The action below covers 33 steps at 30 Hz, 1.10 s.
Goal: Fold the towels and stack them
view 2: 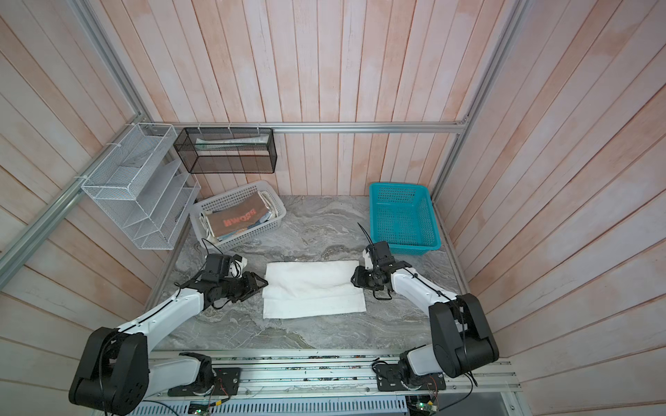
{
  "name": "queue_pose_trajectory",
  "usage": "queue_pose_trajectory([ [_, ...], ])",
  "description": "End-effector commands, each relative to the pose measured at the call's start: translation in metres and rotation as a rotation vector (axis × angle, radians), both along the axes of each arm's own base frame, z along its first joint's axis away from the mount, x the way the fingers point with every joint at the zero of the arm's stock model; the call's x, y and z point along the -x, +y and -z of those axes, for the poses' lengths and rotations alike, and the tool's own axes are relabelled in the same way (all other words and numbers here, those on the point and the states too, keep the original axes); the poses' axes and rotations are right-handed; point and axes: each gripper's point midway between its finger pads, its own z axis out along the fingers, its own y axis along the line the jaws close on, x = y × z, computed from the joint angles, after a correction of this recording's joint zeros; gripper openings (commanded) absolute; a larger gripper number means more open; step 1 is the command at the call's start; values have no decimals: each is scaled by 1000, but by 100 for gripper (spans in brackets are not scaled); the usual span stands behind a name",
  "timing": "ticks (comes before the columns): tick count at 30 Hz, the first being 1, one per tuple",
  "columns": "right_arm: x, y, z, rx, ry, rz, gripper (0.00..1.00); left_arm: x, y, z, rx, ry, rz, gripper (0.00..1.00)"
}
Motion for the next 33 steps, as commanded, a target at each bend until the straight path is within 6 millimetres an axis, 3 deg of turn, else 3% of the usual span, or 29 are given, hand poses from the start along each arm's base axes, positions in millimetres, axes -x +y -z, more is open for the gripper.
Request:
queue_pose_trajectory([
  [1, 5, 4, 3, -18, 34, -38, 33, 5, -11, -3, 56, -30, 56, 40],
  [4, 5, 8, -2, -35, 28, -51, 13, 5, -10, -11, 56, -61, 57, 24],
  [7, 4, 7, -11, -33, 10, -53, 1, 7, -9, -17, 41, -73, 63, 10],
  [10, 3, 5, -20, -19, -3, -54, 0, 8, -6, -22, 19, -76, 70, 0],
  [18, 0, -1, -45, -12, -17, -51, 0, 8, 2, -41, -38, -107, 62, 0],
  [21, 1, -2, -43, -7, -12, -58, 0, 9, 11, -32, -90, -103, 37, 36],
  [23, 2, -2, -39, -10, -2, -64, 0, 7, 10, -27, -83, -111, 48, 46],
  [28, 3, 2, -31, -30, 7, -76, 0, -3, -9, -15, 1, -182, 135, 51],
  [33, 3, 1, -29, -21, 7, -77, 0, -5, -21, -3, 70, -155, 177, 45],
])
